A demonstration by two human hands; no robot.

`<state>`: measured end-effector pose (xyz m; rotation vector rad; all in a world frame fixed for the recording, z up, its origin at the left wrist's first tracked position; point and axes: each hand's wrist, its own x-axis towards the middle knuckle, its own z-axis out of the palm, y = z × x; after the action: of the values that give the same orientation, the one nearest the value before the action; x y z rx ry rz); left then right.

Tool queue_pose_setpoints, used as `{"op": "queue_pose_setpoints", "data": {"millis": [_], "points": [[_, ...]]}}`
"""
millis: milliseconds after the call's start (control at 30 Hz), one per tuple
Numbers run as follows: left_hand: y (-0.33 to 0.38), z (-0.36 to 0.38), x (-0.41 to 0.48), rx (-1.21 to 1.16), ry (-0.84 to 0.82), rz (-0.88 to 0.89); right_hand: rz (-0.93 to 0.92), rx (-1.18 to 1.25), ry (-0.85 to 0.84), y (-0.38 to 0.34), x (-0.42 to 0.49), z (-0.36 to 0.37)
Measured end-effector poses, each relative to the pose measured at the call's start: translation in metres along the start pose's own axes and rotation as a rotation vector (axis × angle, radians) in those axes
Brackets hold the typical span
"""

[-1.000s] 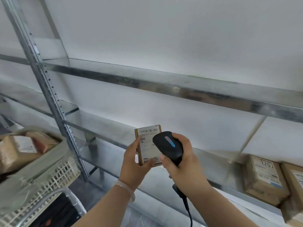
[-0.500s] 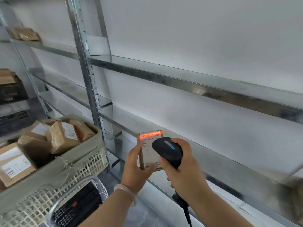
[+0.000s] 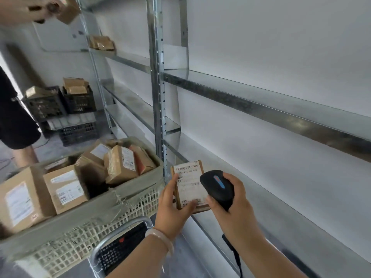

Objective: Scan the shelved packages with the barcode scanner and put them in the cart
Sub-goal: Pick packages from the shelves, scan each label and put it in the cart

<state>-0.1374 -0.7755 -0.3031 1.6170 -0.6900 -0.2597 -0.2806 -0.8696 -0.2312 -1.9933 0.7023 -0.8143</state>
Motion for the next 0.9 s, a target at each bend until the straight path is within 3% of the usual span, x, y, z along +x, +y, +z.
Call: {"op": "queue_pose_setpoints", "data": {"millis": [300,467,700,900], "points": [[-0.016,-0.046,0.056,0.041,0.327,-0.148,-0.034,0.128,-0.327,0.016,0.094,0.080],[-0.032,-0.097,0.058,0.097,0.425,-0.251,-0.013,0.199,-0.495,0.009,0.111,0.142],[-0.066,-0.176,0.093,0.148,0.456,-0.382,0.024,0.195,-0.622,-0.018,0.134,0.237],[-0.086,-0.232,0.137,0.151,0.410,-0.541,0.075,0.214,-0.598,-0.038,0.154,0.308]]}}
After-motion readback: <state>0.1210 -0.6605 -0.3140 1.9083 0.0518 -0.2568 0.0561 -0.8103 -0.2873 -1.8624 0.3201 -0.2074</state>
